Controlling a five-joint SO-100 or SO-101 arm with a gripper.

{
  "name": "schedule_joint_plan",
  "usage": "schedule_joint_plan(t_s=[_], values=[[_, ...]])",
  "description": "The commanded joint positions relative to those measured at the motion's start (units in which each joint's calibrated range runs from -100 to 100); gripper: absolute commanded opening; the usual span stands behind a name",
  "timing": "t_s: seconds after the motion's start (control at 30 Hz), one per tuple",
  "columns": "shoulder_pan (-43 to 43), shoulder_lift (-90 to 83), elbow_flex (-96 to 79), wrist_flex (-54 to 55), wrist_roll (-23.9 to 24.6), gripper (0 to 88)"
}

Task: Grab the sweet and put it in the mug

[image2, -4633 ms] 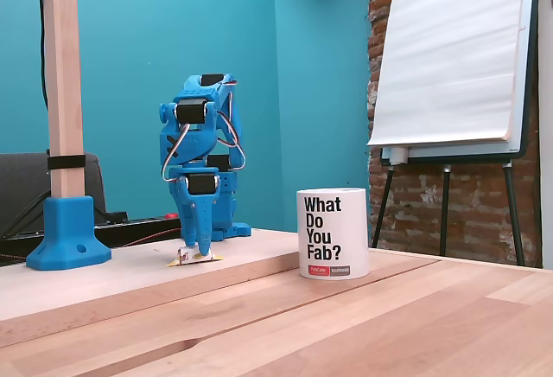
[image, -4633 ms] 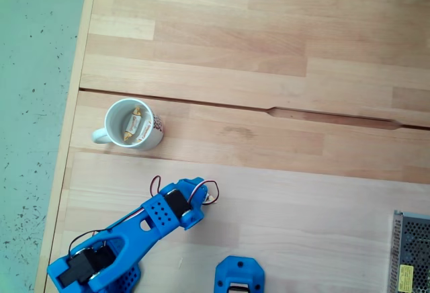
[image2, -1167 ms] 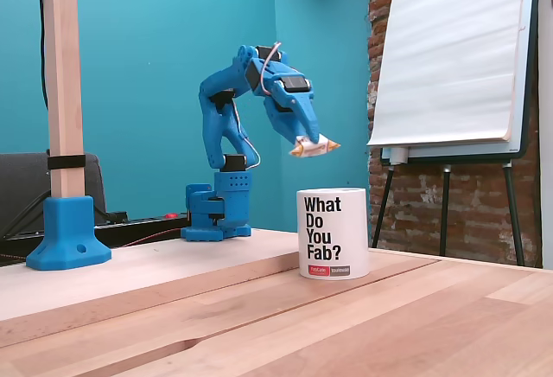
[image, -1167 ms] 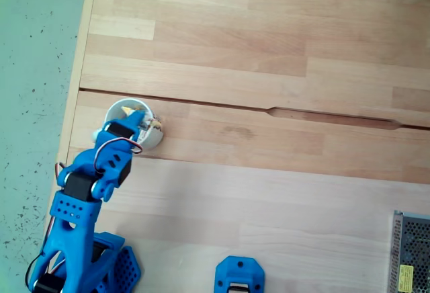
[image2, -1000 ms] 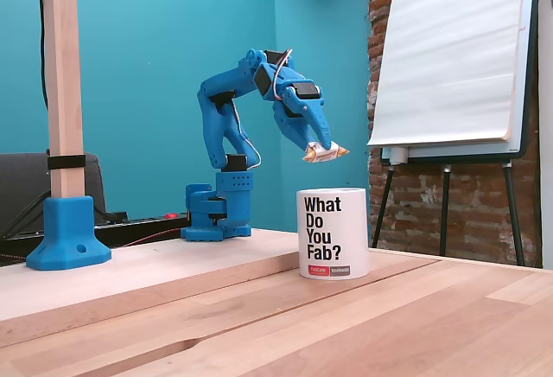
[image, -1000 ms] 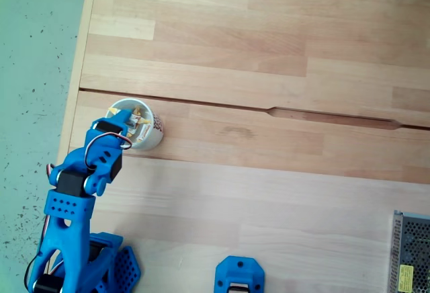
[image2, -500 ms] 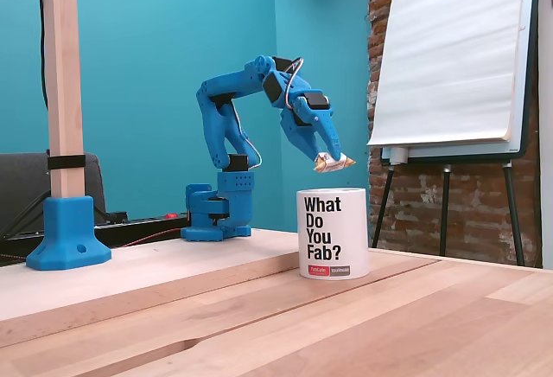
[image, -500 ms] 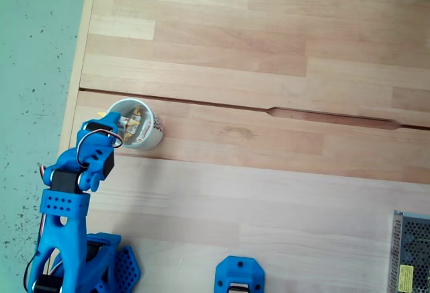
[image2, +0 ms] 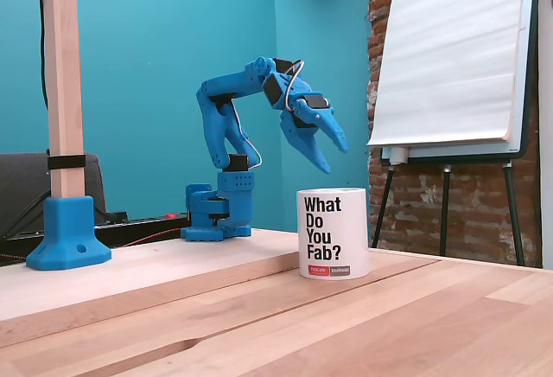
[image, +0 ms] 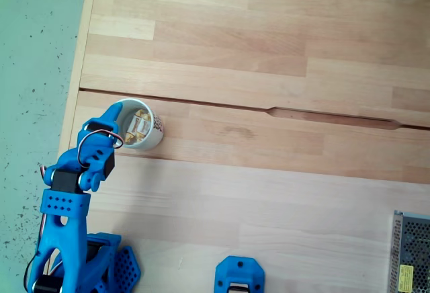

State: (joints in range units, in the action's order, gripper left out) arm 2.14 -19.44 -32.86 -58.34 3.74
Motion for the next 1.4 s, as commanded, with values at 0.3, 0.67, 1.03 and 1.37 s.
schedule_joint_plan(t_s=[0.3,0.67,1.03,1.37], values=[[0.0,-3.8,0.4,-0.3,0.1,25.2],[0.1,-22.5,-11.7,-0.1,-0.3,0.0],[0.1,-41.0,-34.4,0.8,-0.3,0.0],[0.3,-55.9,-49.2,0.8,-0.3,0.0]])
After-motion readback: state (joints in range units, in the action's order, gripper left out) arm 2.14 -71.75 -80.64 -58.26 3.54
